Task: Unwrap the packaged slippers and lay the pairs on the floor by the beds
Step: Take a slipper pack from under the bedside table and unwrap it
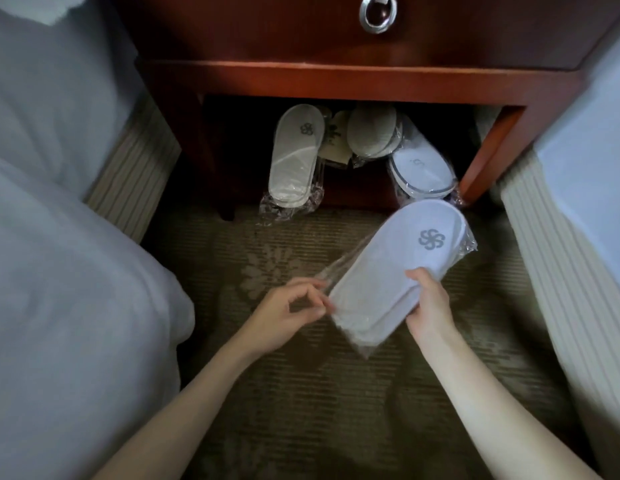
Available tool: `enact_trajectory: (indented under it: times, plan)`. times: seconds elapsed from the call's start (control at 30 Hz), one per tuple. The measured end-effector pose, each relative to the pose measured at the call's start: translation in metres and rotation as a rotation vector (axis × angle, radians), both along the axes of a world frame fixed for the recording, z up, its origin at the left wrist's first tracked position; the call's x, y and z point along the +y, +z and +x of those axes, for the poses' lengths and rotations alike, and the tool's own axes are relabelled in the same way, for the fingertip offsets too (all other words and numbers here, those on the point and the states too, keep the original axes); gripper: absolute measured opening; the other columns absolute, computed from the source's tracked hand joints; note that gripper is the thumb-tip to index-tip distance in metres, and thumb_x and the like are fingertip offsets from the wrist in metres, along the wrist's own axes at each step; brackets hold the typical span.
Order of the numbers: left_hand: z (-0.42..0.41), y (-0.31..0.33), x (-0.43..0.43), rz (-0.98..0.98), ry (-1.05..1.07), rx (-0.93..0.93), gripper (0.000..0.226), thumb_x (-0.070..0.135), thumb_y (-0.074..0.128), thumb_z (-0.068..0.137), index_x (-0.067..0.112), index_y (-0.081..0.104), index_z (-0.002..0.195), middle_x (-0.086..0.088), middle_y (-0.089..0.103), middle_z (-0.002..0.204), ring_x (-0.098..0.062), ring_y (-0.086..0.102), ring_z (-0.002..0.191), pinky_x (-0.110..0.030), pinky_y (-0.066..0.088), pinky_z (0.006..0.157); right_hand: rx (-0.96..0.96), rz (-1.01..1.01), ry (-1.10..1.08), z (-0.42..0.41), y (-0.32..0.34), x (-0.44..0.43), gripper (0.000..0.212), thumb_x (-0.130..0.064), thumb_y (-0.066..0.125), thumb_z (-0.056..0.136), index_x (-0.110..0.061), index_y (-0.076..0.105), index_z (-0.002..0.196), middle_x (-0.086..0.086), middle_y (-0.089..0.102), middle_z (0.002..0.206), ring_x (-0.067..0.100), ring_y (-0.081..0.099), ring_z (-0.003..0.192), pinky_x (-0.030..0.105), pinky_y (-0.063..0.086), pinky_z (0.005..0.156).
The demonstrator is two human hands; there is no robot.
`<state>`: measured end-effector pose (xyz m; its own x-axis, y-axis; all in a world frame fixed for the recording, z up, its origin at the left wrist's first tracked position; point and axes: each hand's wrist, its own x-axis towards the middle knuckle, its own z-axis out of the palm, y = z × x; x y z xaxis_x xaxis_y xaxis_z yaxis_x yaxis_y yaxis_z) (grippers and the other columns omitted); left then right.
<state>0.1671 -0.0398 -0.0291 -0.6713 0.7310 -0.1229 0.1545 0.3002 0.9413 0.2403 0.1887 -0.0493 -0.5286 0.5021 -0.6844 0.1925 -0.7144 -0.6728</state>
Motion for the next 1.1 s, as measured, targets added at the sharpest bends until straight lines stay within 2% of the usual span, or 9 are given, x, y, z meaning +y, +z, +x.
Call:
enact_trajectory:
  times: [0.17,0.3,0.37,0.5,0.63,0.73,0.87,0.97,1.1]
  plan:
    - [0.004,0.003,-0.002,-0.128,-0.166,0.01,0.004,0.014,0.059,0.087,0.014,0.061,0.084,0.005,0.068,0.084,-0.004,0.061,0.095,-0.026,0.046,0.088,-0.055,0.006,-0.03,0.003,-0.003,0.002,0.029,-0.012,0.068,0.074,-0.019,0.065,0.102,0.007,0.072,0.103,0.025,0.068,0.093,0.033,0.053,0.066]
    - [0.003,-0.007,-0.002,-0.361,-0.237,0.165,0.023,0.048,0.05,0.09,0.042,0.053,0.112,0.018,0.06,0.089,0.011,0.048,0.098,-0.012,0.019,0.098,-0.022,0.006,-0.038,0.002,-0.002,0.002,0.038,-0.011,0.068,0.074,-0.017,0.062,0.112,0.008,0.071,0.106,0.027,0.067,0.096,0.036,0.055,0.073]
    - [0.005,-0.01,0.0,-0.422,-0.191,0.253,0.027,0.057,0.042,0.091,0.042,0.057,0.108,0.022,0.059,0.094,0.013,0.046,0.098,-0.019,0.018,0.094,-0.004,0.002,-0.033,0.0,-0.001,0.003,0.04,-0.011,0.068,0.075,-0.018,0.061,0.113,0.009,0.07,0.109,0.028,0.067,0.099,0.04,0.055,0.082]
    - [0.012,-0.015,0.008,-0.53,0.04,0.377,0.012,0.041,0.047,0.093,0.033,0.055,0.089,0.016,0.06,0.088,-0.005,0.054,0.09,-0.032,0.02,0.08,0.037,-0.02,-0.037,-0.003,-0.001,0.001,0.041,-0.01,0.069,0.074,-0.019,0.061,0.113,0.01,0.07,0.111,0.028,0.067,0.1,0.041,0.055,0.084]
    - [0.012,-0.015,0.017,-0.692,0.169,0.182,0.019,0.039,0.049,0.092,0.031,0.057,0.107,0.01,0.065,0.102,-0.015,0.056,0.101,-0.036,0.024,0.088,0.121,-0.052,-0.053,-0.005,-0.001,-0.005,0.051,-0.009,0.069,0.076,-0.022,0.057,0.124,0.008,0.068,0.119,0.028,0.065,0.107,0.044,0.052,0.091]
    - [0.013,-0.01,0.019,-0.422,0.279,-0.015,0.038,0.02,0.052,0.094,0.026,0.055,0.132,0.006,0.067,0.116,-0.012,0.058,0.112,-0.037,0.039,0.104,0.208,-0.084,-0.06,-0.006,0.001,-0.007,0.052,-0.008,0.064,0.081,-0.023,0.054,0.13,0.008,0.066,0.124,0.028,0.063,0.113,0.046,0.048,0.098]
    - [0.014,-0.003,0.024,-0.079,0.601,-0.489,0.042,0.002,0.047,0.096,0.012,0.049,0.137,-0.001,0.068,0.109,-0.011,0.065,0.101,-0.028,0.049,0.095,0.258,-0.135,-0.075,-0.005,0.003,-0.011,0.051,-0.007,0.062,0.084,-0.022,0.052,0.131,0.009,0.065,0.126,0.029,0.061,0.115,0.048,0.045,0.102]
    - [0.007,0.0,0.026,0.122,0.769,-0.832,0.037,-0.006,0.043,0.095,0.0,0.049,0.131,-0.011,0.068,0.105,-0.02,0.065,0.098,-0.03,0.051,0.089,0.278,-0.134,-0.069,-0.005,0.004,-0.012,0.052,-0.006,0.061,0.084,-0.021,0.051,0.133,0.01,0.064,0.127,0.029,0.06,0.117,0.049,0.044,0.103]
    - [0.005,0.004,0.023,0.201,0.777,-0.878,0.028,-0.004,0.043,0.096,0.004,0.066,0.109,-0.009,0.069,0.091,-0.013,0.06,0.071,-0.025,0.05,0.066,0.3,-0.161,-0.069,-0.004,0.003,-0.013,0.051,-0.008,0.061,0.085,-0.023,0.05,0.133,0.011,0.064,0.127,0.03,0.061,0.116,0.049,0.046,0.1]
